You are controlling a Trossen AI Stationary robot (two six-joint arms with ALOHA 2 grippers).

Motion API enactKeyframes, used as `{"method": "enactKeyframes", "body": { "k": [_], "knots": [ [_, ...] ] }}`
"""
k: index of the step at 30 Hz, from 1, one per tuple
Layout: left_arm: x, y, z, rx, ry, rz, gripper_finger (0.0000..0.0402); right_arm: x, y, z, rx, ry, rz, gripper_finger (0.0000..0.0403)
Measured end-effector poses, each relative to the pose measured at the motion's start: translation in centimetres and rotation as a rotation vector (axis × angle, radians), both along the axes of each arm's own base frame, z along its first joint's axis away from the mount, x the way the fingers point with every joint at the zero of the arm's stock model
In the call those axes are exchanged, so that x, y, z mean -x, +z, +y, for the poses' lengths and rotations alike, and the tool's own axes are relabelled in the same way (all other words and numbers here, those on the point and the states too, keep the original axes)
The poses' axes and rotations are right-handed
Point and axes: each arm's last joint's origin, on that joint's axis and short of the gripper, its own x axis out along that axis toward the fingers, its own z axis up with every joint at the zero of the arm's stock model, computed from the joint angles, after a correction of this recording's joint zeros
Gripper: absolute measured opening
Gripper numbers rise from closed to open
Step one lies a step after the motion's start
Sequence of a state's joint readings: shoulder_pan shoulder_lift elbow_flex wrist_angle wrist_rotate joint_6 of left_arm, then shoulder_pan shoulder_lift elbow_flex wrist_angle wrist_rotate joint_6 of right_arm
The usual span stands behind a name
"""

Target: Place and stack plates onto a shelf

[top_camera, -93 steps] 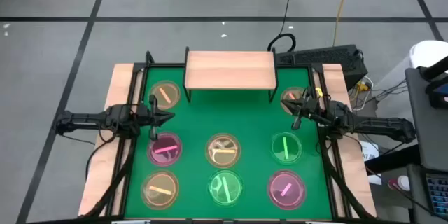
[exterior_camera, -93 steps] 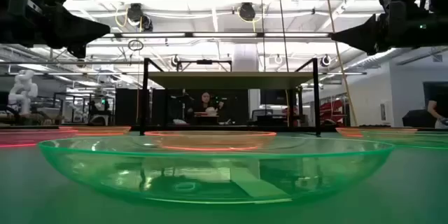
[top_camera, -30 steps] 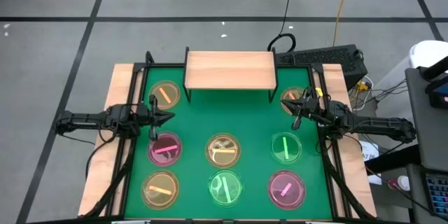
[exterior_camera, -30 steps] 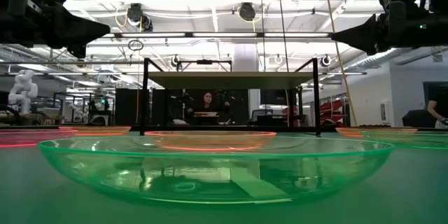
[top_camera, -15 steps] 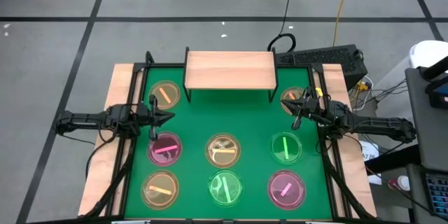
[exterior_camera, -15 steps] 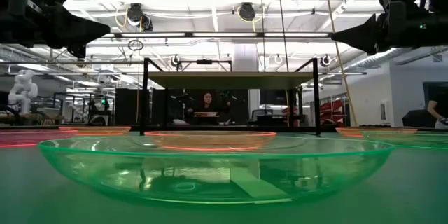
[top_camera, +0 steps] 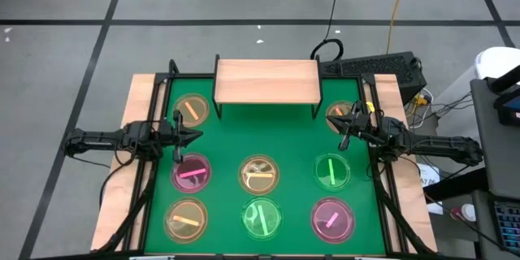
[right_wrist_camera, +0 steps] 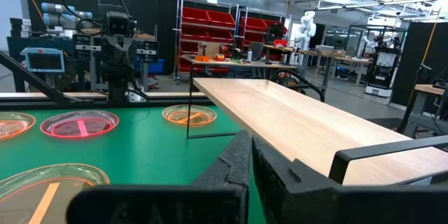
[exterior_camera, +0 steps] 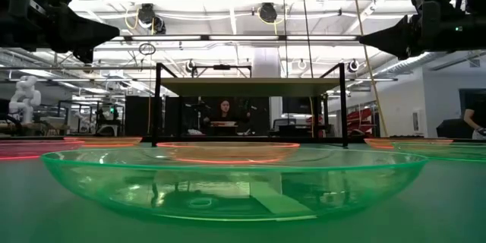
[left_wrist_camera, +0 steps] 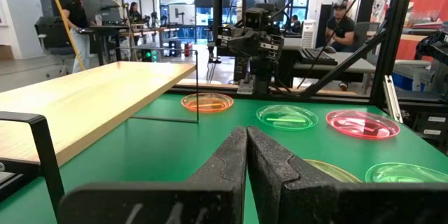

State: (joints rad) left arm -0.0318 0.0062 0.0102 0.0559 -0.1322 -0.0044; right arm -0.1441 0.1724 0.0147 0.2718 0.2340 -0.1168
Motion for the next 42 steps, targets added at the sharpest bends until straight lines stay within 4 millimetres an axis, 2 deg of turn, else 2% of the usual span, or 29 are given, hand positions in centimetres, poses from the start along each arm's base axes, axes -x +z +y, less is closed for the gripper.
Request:
{"method": "enactKeyframes", "body": {
  "k": [13, 16, 21, 27, 33, 37, 39, 42],
  "knots": [
    [0.0, 0.0, 0.0, 0.000, 0.000, -0.001, 0.0019, 0.0, 0.0, 0.0, 0.000, 0.000, -0.002, 0.0002],
    [0.0, 0.0, 0.0, 0.000, 0.000, 0.000, 0.0019, 0.1, 0.6, 0.0, -0.001, 0.002, -0.069, 0.0002],
    [0.0, 0.0, 0.0, 0.000, 0.000, 0.000, 0.0019, 0.1, 0.8, 0.1, -0.204, 0.066, -0.164, 0.0002],
    [0.0, 0.0, 0.0, 0.000, 0.000, 0.000, 0.0019, -0.1, 0.7, 0.4, -0.221, 0.167, -0.148, 0.0002],
    [0.0, 0.0, 0.0, 0.000, 0.000, 0.000, 0.0019, -0.3, 1.3, 0.2, -0.272, 0.137, -0.228, 0.0002],
    [0.0, 0.0, 0.0, 0.000, 0.000, 0.000, 0.0019, -0.9, -0.1, 0.4, -0.316, 0.190, -0.058, 0.0002],
    [0.0, 0.0, 0.0, 0.000, 0.000, 0.000, 0.0019, -1.2, -1.1, 0.3, -0.307, 0.167, 0.053, 0.0002],
    [0.0, 0.0, 0.0, 0.000, 0.000, 0.000, 0.0019, -1.3, -1.5, 0.2, -0.252, 0.118, 0.184, 0.0002]
  ]
}}
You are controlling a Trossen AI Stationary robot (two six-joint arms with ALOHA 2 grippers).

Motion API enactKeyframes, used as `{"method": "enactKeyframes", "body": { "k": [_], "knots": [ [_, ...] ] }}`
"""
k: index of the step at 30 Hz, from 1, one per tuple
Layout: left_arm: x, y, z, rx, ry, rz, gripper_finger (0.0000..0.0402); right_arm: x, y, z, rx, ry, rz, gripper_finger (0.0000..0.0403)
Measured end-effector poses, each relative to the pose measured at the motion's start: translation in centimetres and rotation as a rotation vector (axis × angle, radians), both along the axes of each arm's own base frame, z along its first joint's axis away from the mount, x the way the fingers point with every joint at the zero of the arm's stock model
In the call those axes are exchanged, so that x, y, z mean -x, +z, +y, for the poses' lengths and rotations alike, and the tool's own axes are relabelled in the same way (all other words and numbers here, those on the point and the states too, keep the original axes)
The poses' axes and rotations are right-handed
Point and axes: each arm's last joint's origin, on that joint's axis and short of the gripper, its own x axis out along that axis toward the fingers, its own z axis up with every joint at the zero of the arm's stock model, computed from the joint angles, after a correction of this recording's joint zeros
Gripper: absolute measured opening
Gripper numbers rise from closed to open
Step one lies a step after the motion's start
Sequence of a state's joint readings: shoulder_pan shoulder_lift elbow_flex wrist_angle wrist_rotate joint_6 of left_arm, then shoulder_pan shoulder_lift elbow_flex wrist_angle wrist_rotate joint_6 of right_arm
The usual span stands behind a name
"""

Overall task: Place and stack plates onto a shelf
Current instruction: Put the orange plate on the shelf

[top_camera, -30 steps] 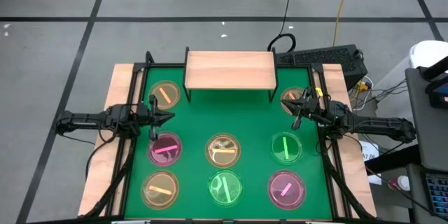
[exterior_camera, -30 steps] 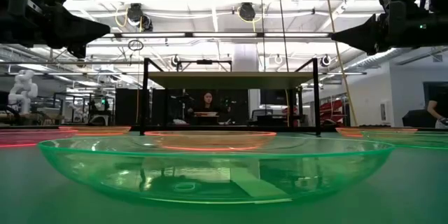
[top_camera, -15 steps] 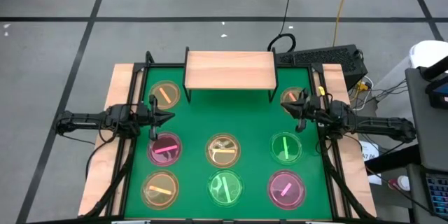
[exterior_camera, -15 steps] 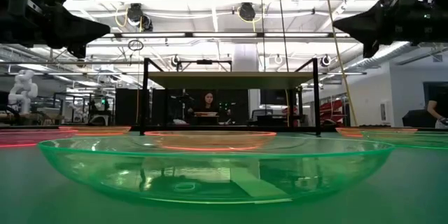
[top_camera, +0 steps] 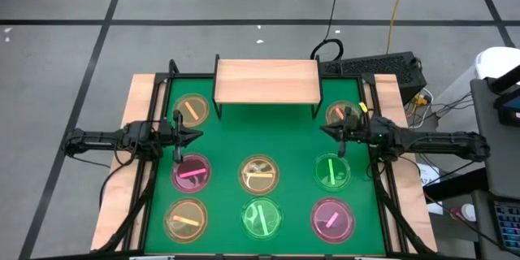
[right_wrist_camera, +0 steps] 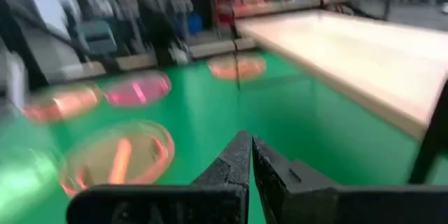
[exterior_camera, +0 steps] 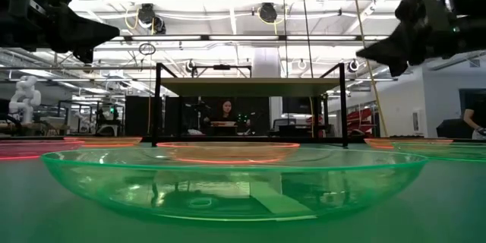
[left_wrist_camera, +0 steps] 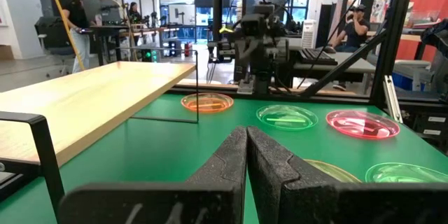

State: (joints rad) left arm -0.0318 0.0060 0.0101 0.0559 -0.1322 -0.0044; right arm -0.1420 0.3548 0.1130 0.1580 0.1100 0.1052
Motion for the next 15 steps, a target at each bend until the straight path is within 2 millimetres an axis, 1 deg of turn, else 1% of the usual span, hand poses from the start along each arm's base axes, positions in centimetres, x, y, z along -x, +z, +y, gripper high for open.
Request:
{"method": "enactKeyframes", "body": {
  "k": [2, 5, 9, 11, 12, 15],
  "knots": [
    [0.0, 0.0, 0.0, 0.000, 0.000, 0.000, 0.0019, 0.0, 0.0, -0.2, 0.010, -0.057, 0.050, 0.0002],
    [0.0, 0.0, 0.0, 0.000, 0.000, 0.000, 0.0019, 0.0, 0.5, -0.3, -0.072, -0.116, 0.092, 0.0002],
    [0.0, 0.0, 0.0, 0.000, 0.000, 0.000, 0.0019, -0.2, 2.7, -0.1, -0.130, -0.092, 0.141, 0.0001],
    [0.0, 0.0, 0.0, 0.000, 0.000, 0.000, 0.0019, -0.5, 3.9, 0.2, -0.129, -0.074, 0.169, 0.0001],
    [0.0, 0.0, 0.0, 0.000, 0.000, 0.000, 0.0019, -0.6, 4.1, 0.3, -0.122, -0.076, 0.188, 0.0001],
    [0.0, 0.0, 0.0, 0.000, 0.000, 0.000, 0.0019, -1.0, 3.7, 0.6, -0.093, -0.090, 0.243, 0.0000]
  ]
}}
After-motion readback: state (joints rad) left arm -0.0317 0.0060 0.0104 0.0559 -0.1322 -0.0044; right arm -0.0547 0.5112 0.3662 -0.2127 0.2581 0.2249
